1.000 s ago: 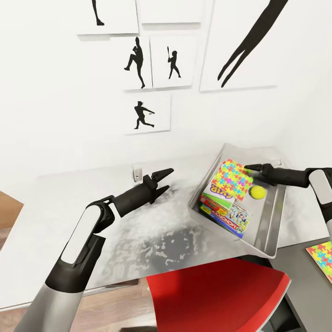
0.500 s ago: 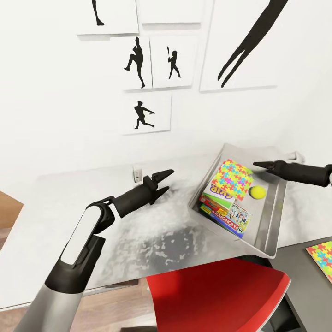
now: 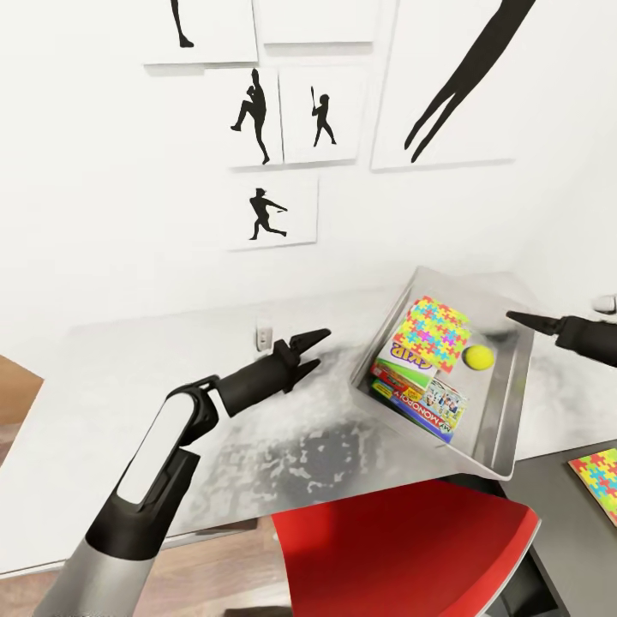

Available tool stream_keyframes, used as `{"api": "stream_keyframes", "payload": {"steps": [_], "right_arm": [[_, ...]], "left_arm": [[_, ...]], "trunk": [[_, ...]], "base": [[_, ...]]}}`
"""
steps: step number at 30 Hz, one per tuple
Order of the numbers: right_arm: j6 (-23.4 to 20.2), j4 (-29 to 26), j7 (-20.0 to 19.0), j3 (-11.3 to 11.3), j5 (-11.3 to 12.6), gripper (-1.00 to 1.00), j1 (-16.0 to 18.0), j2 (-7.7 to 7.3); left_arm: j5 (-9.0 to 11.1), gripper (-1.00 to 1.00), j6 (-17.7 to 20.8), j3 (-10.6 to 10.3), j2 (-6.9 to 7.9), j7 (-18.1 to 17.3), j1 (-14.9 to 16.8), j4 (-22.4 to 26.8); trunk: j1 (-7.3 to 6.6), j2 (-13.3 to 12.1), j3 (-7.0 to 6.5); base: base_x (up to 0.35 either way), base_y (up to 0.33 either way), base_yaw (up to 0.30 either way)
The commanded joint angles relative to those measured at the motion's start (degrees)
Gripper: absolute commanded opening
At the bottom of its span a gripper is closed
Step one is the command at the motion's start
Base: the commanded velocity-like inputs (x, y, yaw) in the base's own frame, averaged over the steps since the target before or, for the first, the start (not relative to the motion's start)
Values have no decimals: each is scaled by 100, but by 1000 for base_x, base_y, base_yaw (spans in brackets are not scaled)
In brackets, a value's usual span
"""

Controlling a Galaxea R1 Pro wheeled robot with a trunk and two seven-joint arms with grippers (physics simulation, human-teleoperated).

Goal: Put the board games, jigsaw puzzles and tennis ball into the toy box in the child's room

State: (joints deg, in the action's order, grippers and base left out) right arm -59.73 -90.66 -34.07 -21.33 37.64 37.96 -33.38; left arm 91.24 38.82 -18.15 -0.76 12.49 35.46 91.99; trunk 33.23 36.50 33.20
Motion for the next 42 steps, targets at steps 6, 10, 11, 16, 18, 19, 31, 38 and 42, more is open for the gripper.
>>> {"api": "stream_keyframes", "payload": {"steps": [6, 10, 11, 16, 18, 19, 31, 38, 42], "right_arm": [[-27, -119, -187, -1072, -36, 100, -670, -24], [-27, -148, -258, -1733, -37, 100, -1162, -33], [-27, -155, -288, -1923, -39, 100, -1329, -34], [-27, -160, -358, -2401, -63, 100, -1823, -31], [-27, -164, -389, -2661, -71, 100, -2112, -32], [-27, -164, -389, -2661, -71, 100, -2112, -32], [-27, -176, -756, -3388, -78, 100, -2626, -7], [-27, -175, -1065, -3500, -94, 100, -2718, 11], [-27, -171, -1183, -3494, -96, 100, -2785, 8]], "left_arm": [[42, 100, 19, -19, -26, 306, 317, 5], [69, 100, 51, -40, -37, 582, 701, 4], [78, 100, 70, -57, -44, 687, 839, 4], [103, 100, 110, -189, -125, 1022, 1275, 4], [116, 100, 125, -295, -199, 1256, 1552, 0], [116, 100, 125, -295, -199, 1256, 1552, 0], [125, 100, 139, -581, -555, 2112, 2370, -63], [116, 100, 137, -630, -654, 2338, 2561, -189], [110, 100, 136, -646, -686, 2415, 2617, -272]], "trunk": [[2, 6, 5], [2, 6, 1], [2, 6, -1], [2, 6, -10], [2, 6, -14], [2, 6, -16], [2, 6, -44], [2, 6, -62], [2, 6, -73]], "base": [[0, 0, -51], [0, 0, -171], [0, 0, -211], [0, 0, -234], [0, 0, -253], [0, 0, -256], [0, 0, -269], [0, 0, -276], [0, 0, -277]]}}
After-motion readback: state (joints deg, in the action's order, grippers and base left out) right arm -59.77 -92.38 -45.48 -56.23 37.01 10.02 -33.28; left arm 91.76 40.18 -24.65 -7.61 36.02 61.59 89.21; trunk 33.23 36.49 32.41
